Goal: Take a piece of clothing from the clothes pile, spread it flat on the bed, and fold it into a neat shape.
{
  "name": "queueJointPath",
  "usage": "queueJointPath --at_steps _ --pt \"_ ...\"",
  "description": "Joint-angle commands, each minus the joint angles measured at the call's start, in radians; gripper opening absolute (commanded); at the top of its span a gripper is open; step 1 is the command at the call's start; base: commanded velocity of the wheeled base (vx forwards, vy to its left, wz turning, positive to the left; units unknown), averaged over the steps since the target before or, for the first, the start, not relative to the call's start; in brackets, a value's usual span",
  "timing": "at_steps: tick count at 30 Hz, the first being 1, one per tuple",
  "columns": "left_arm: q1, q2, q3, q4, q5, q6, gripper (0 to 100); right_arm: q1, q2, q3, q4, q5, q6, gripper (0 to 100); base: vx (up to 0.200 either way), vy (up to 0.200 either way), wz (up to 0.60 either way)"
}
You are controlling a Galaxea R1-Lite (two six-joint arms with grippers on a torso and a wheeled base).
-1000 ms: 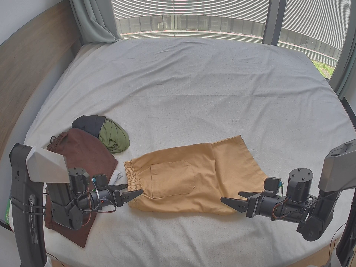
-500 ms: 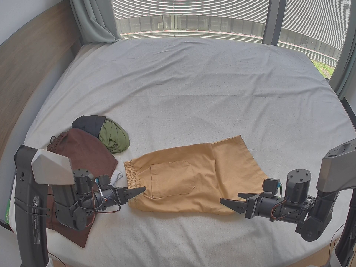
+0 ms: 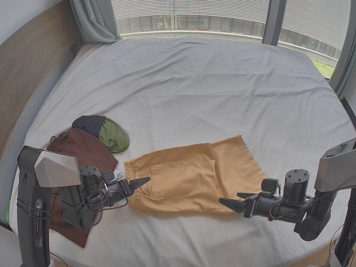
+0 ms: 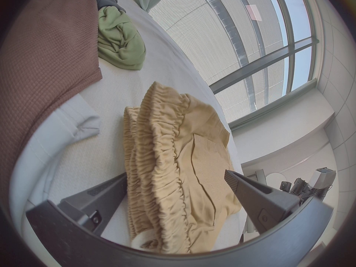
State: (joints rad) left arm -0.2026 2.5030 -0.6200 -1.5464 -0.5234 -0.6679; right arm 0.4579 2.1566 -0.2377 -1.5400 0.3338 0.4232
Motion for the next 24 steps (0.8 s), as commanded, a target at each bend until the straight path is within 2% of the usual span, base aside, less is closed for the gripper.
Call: queueJointPath --at_steps 1,24 --pt "-0.009 0.002 -0.012 -0.001 0.003 -0.015 100 -0.001 0.006 -0.002 0.0 0.001 0.0 100 0.0 0.0 0.0" --pt "-0.015 0.019 -0.018 -0.001 0.006 -0.013 100 0.001 0.008 -0.003 0.0 0.002 -0.001 100 0.0 0.0 0.0"
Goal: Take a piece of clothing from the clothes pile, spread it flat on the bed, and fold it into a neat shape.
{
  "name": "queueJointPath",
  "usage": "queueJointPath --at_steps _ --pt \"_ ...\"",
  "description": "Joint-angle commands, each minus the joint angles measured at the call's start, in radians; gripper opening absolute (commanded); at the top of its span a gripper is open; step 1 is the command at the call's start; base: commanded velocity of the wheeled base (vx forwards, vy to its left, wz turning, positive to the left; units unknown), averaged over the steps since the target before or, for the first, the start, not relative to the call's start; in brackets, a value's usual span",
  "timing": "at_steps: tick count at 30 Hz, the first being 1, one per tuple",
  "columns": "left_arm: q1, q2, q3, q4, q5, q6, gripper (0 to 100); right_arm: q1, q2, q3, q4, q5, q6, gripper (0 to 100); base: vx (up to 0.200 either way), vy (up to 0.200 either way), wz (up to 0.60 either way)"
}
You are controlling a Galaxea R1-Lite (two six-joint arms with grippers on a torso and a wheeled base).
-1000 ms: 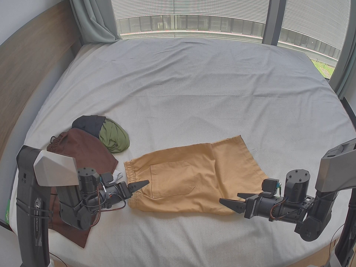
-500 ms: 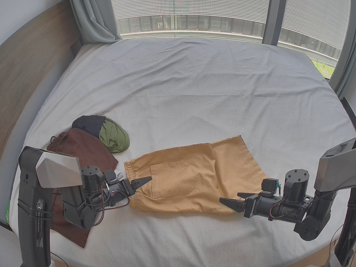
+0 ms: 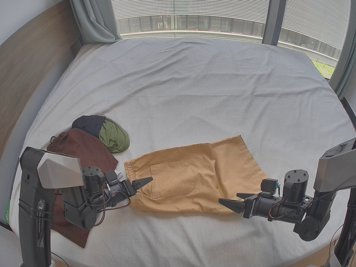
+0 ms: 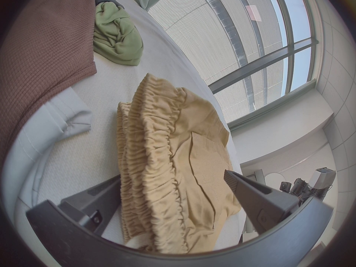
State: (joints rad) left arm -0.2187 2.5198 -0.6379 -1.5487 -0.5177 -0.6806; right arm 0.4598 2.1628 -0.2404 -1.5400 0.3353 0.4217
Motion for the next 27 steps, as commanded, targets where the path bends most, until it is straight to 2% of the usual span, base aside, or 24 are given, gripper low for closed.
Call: queueJointPath --at_steps 1,27 --pt "0.002 0.004 0.0 0.001 0.001 0.0 0 -0.001 0.002 0.0 0.0 0.001 0.0 100 0.0 0.0 0.0" --pt "0.019 -0.052 -0.005 -0.004 -0.002 0.004 0 -0.021 0.032 -0.028 0.0 -0.002 0.002 100 0.0 0.0 0.0"
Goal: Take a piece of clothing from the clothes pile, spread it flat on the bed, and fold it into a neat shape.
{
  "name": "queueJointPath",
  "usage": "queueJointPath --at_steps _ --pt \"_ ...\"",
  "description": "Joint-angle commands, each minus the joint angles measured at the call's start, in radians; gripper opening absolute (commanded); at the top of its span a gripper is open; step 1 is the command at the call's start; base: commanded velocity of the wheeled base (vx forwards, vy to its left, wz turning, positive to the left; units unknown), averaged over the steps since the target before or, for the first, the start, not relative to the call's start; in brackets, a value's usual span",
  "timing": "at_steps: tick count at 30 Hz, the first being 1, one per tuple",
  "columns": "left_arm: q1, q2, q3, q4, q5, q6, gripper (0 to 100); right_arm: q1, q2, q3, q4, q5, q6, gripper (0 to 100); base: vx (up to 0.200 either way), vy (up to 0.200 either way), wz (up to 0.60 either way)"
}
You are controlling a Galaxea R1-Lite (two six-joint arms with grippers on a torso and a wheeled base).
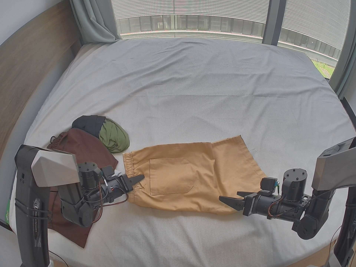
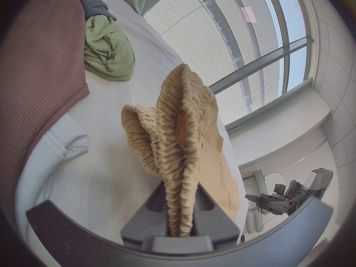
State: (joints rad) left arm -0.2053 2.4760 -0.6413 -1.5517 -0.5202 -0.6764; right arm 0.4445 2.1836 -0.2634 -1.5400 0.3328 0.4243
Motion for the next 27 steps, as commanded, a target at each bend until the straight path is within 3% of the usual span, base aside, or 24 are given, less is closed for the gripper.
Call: queueJointPath --at_steps 1,10,19,27 --pt "0.015 -0.011 0.0 -0.001 -0.003 0.001 0 -0.007 0.012 -0.005 0.0 0.0 -0.001 100 0.0 0.0 0.0" --pt "0.021 -0.04 0.022 0.001 -0.023 0.0 0 -0.01 0.013 -0.007 0.0 0.0 -0.001 100 0.0 0.0 0.0" --pt "0.055 -0.1 0.078 0.001 -0.106 -0.005 0 -0.016 0.013 -0.007 0.0 0.0 -0.001 100 0.0 0.0 0.0" --pt "0.092 -0.115 0.089 0.001 -0.133 -0.003 0 -0.016 0.012 -0.007 0.0 0.0 -0.001 100 0.0 0.0 0.0"
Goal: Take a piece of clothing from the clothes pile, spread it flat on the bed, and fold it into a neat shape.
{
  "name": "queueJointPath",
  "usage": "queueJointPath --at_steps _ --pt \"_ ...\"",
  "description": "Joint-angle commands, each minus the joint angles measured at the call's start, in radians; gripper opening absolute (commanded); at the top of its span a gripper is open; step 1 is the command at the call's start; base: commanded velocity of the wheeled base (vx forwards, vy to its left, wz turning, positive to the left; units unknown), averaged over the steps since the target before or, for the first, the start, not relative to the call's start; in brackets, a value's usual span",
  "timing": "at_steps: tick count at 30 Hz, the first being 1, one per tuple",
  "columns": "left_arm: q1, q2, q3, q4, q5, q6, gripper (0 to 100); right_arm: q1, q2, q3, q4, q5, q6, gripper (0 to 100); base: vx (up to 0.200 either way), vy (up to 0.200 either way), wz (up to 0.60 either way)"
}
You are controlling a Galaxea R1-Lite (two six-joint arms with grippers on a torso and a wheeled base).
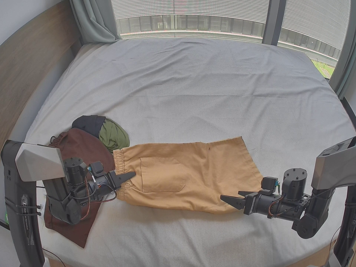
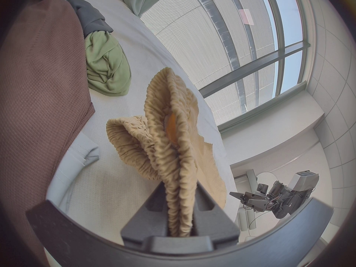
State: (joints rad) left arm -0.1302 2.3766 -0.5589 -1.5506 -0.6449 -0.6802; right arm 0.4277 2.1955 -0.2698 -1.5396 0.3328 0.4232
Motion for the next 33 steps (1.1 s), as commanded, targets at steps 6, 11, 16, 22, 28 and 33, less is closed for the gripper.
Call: queueJointPath --at_steps 6,11,16,22,28,33 --pt "0.05 -0.031 0.008 0.001 -0.035 -0.002 0 0.0 0.0 0.0 -0.001 0.0 0.0 100 0.0 0.0 0.0" --pt "0.072 -0.036 0.008 0.001 -0.036 -0.002 0 0.0 -0.002 0.0 -0.001 0.0 0.0 100 0.0 0.0 0.0" --pt "0.09 -0.051 0.013 0.001 -0.053 -0.004 0 0.0 -0.002 0.0 -0.001 0.0 0.0 100 0.0 0.0 0.0" --pt "0.119 -0.068 0.03 0.001 -0.098 -0.005 0 0.0 0.0 0.0 -0.001 0.0 0.0 100 0.0 0.0 0.0" --pt "0.139 -0.08 0.05 0.001 -0.128 -0.005 0 0.0 0.0 0.0 -0.001 0.0 0.0 100 0.0 0.0 0.0" --pt "0.159 -0.082 0.051 0.001 -0.142 -0.004 0 0.0 0.0 0.0 -0.001 0.0 0.0 100 0.0 0.0 0.0"
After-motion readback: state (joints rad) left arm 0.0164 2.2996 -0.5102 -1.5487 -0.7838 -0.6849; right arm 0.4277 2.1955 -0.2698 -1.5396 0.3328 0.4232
